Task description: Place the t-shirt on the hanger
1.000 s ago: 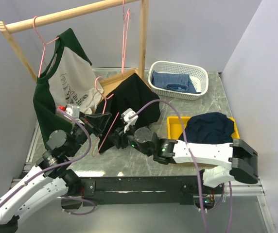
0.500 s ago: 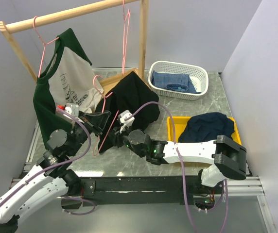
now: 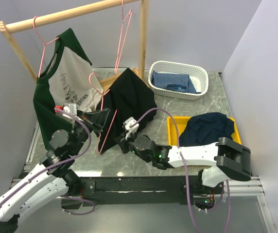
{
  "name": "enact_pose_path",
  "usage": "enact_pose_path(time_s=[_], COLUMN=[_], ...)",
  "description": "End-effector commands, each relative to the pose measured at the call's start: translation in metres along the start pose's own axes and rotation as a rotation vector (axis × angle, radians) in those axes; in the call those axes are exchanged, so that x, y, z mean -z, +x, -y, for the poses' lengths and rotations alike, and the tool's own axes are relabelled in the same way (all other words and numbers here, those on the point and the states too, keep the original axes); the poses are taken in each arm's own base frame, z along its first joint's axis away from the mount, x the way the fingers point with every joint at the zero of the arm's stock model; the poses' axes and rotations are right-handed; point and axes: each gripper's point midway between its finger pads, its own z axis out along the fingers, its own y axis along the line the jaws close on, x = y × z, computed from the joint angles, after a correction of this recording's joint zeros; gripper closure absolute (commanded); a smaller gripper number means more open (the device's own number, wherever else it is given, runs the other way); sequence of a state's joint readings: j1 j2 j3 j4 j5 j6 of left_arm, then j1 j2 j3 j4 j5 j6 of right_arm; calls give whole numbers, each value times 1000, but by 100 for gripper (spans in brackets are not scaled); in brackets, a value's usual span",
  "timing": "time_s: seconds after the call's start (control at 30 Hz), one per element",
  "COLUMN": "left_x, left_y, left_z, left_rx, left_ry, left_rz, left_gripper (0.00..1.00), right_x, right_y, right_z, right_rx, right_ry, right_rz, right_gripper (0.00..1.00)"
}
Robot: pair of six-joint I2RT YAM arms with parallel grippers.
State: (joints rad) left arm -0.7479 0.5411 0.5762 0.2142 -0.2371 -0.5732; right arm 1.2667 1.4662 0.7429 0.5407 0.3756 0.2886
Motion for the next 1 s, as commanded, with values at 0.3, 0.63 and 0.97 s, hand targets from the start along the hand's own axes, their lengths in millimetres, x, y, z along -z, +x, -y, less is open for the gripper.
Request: enact_pose_path(time_s=[0.3,0.63,0.97], left_x=[-8,-29,-38], left_y=[-60,-54,-44], left_z=[5,-5,-10], left_rx=[169,167,187], left_ry=[-20,-79,-118], left_rz=[286,305,302], left_gripper=[99,99,99], right_x=[41,62,61], right_y=[-23,-18,-15], right_z=[-51,-71,-92], right_rx=[15,123,203], right_ry=[-129,-135,-186], right_rz=[67,17,-46], right_gripper=[100,100,100])
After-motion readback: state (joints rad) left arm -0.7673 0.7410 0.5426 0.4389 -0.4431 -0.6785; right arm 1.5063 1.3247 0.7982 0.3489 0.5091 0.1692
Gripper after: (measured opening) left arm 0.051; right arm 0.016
